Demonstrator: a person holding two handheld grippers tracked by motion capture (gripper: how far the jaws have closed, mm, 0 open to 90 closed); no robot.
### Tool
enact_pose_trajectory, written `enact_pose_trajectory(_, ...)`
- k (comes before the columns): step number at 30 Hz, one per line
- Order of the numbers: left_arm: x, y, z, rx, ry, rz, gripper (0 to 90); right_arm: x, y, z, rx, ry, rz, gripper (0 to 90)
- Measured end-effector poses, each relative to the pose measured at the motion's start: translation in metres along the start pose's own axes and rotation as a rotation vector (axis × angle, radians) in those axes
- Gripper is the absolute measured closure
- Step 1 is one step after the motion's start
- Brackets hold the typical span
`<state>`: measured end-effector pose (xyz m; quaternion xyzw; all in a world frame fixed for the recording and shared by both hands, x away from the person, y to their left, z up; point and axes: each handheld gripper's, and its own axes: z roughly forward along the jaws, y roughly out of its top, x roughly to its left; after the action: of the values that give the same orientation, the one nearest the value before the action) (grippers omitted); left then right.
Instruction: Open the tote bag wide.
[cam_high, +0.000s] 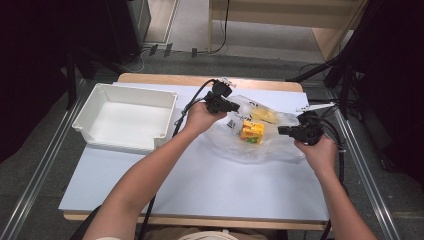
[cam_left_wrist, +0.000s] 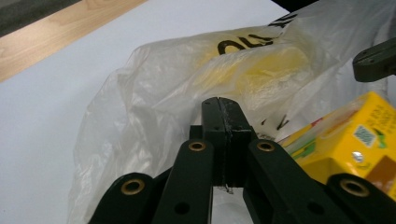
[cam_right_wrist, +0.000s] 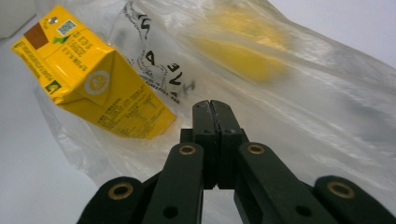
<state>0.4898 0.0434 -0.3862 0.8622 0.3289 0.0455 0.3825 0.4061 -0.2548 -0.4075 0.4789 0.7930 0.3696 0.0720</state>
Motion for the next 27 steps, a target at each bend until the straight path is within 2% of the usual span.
enact_pose_trajectory(5,0.013,-0.009,0.005,-0.001,0.002,-0.046,90.0,-0.004,0.0,0.002,-0.014,0.002,0.013,90.0)
enact_pose_trajectory(12,0.022,-0.016,0.01,0.014,0.019,-0.059,90.0,-0.002,0.008,0.001,-0.065,0.005,0.005,90.0)
enact_pose_trajectory(16,0.026,-0.021,0.016,0.026,0.028,-0.071,90.0,-0.013,0.001,0.016,-0.018,-0.013,0.035,90.0)
enact_pose_trajectory(20,0.03,-0.026,0.021,0.035,0.033,-0.073,90.0,-0.017,-0.005,0.026,-0.008,-0.022,0.047,90.0)
enact_pose_trajectory(25,0.038,-0.036,0.029,0.053,0.045,-0.103,90.0,-0.024,-0.014,0.04,0.019,-0.028,0.071,90.0)
enact_pose_trajectory(27,0.04,-0.039,0.032,0.063,0.048,-0.112,90.0,-0.025,-0.019,0.046,0.047,-0.035,0.071,90.0)
